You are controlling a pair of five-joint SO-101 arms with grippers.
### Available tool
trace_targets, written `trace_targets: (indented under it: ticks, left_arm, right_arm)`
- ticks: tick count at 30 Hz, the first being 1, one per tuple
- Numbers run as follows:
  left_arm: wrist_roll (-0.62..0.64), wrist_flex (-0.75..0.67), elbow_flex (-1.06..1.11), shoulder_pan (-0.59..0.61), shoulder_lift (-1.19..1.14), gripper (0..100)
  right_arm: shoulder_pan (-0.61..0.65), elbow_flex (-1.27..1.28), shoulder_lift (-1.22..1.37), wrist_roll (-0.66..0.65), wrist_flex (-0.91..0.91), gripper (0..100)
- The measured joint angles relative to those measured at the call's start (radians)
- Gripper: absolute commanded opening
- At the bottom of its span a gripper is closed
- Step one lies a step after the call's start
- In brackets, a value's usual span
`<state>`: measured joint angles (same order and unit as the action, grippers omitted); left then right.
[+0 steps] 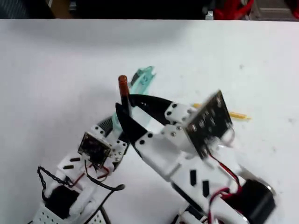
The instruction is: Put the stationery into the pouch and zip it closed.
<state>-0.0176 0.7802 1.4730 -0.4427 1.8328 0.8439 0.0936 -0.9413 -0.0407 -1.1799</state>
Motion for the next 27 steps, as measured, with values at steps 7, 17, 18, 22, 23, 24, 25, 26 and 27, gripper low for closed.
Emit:
trace_targets:
  ticks: [7,17,18,22,23,24,25,26,27]
  left_arm:
    - [0.0,0.0,0.0,0.0,0.0,2]
    - [0.0,0.0,0.0,0.0,0.0,6]
    - [0.0,0.0,0.0,0.0,0.0,9]
    - [0.026,-0.002,0.0,0.011,0.0,18]
    - [0.052,0.002,0.0,0.011,0.0,19]
    - [0.077,0.02,-0.002,0.012,0.0,19]
    - [0.094,0.043,-0.003,0.012,-0.003,19]
    - [0.101,0.064,-0.011,0.012,-0.003,19]
    - [0.106,0.083,-0.02,0.012,-0.003,19]
  right_arm:
    - [-0.014,0.014,0.0,-0.023,0.172,1.9]
    - [-0.048,0.147,0.055,-0.034,0.209,1.9]
    - [-0.057,0.163,0.049,-0.034,0.21,1.9]
    - [-0.091,0.241,0.046,-0.034,0.23,1.9]
    - [-0.097,0.264,0.046,-0.034,0.244,1.9]
    - [-0.098,0.285,0.046,-0.037,0.258,1.9]
    - [-0.098,0.301,0.046,-0.037,0.264,1.9]
    - [-0.098,0.308,0.046,-0.038,0.267,1.9]
    - [-0.098,0.308,0.046,-0.038,0.267,1.9]
